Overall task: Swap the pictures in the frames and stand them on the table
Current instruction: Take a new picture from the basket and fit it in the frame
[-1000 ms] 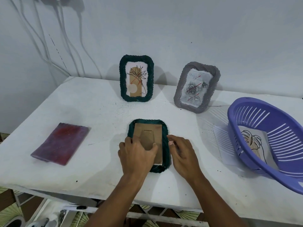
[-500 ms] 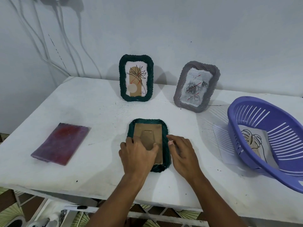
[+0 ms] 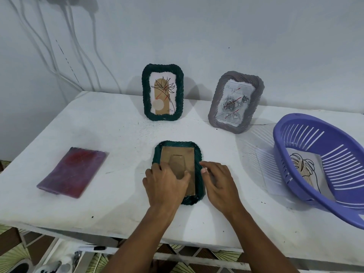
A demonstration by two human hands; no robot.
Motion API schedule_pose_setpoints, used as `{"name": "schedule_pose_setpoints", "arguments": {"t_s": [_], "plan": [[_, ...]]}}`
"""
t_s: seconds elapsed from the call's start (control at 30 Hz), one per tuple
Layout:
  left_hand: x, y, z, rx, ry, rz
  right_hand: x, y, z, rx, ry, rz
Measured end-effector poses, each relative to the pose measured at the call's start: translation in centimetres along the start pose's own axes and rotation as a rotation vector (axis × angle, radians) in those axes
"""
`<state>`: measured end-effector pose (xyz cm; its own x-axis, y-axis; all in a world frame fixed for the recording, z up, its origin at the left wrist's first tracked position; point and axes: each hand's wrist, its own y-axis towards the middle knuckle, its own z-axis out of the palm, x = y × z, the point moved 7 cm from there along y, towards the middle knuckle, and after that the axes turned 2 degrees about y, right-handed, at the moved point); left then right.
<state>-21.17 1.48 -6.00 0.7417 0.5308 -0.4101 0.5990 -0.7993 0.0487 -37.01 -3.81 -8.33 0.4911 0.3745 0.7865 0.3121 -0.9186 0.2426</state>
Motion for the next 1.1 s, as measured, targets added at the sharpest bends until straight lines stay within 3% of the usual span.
{"name": "schedule_pose_setpoints", "arguments": {"t_s": [0.37,0.7,0.97,1.1], "plan": [[0.2,0.2,0.3,0.005,0.04,0.01,0.0,0.0,0.1,0.006,-0.016,-0.011],[-0.2,0.1,0.4,0.003,0.122,0.055,0.0,0.1,0.7,0.038,-0.189,-0.122],[-0.2,0.3,0.5,0.057,0.164,0.102,-0.4,0.4,0.9,0.067,-0.15,-0.085],[1.0,2.0,-1.2,0.243,-0.165,0.158,-0.4,0.4,0.9,0.088,-0.133,-0.053]]}}
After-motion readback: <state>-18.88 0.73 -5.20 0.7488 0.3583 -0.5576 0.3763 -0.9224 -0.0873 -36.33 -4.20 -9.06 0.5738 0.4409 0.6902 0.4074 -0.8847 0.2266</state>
